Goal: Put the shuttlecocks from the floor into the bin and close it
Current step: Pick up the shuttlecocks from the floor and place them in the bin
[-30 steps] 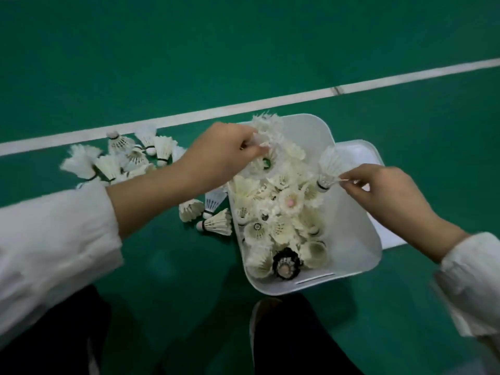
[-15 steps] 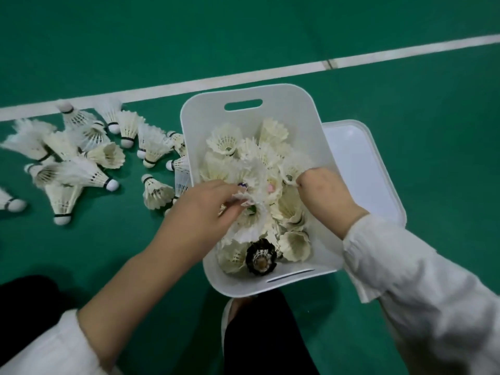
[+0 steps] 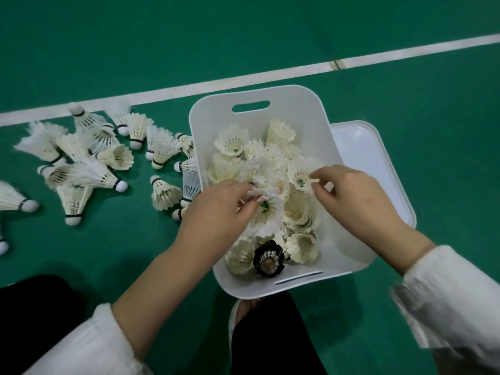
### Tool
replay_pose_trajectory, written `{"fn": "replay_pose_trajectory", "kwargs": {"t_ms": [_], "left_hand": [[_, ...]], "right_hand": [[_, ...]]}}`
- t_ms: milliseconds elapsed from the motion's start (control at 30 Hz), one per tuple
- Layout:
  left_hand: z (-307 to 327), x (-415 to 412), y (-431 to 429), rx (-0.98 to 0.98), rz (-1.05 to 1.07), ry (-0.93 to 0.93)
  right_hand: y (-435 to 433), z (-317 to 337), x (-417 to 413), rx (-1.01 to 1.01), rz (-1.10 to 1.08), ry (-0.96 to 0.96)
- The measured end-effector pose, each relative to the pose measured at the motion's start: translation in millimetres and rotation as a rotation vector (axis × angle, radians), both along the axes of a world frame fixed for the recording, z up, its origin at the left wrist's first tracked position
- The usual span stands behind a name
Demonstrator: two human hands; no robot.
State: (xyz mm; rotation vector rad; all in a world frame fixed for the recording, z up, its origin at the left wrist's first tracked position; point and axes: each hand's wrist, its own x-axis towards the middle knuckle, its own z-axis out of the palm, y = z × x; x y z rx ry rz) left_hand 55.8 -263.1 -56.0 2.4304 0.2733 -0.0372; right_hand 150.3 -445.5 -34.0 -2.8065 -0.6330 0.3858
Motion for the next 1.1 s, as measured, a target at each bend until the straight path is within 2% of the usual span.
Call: {"fn": "replay_pose_trajectory", "kwargs": {"t_ms": [100,167,200,300,467,567,700,800,1033,1100], "left_hand": [[2.0,0.9,-3.3,0.029,-0.007,0.008],[1.8,1.2,-6.3,0.009,-0.018,0.014],[2.2,1.0,-7.6,-0.008,-0.032,0.017],[5.2,0.5,-8.3,-0.042,-0.098,0.067],[15.3,0.0,0.6,-0.052,0.007,0.075],[13.8,0.8,4.8,-0.016,0.076,0.080],[7.3,-0.3,2.2,0.038,0.021,0.156],[7.8,1.2,1.6,0.085,-0.047,0.197],[6.8,2.1,2.1,0.117,-0.119,0.249],[5.6,1.9,1.9,0.123,-0.120,0.240]], "right_hand": [[10.1,22.0,-16.8,0.401,-0.186,0.388],[19.2,21.9,-28.2,0.459,-0.187,0.539],[22.9,18.4,-32.6,0.438,-0.147,0.524],[24.4,13.7,-29.4,0.236,-0.007,0.278],[-1.2,10.6,-1.8,0.123,-0.110,0.055],[-3.1,-7.6,1.4,0.047,-0.042,0.042],[4.8,-43.0,3.0,-0.162,0.111,-0.039],[12.0,-57.3,6.0,-0.312,0.170,-0.010],[15.9,-38.1,5.7,-0.432,0.096,0.010],[7.9,-18.9,-1.2,-0.334,0.052,-0.029]]}}
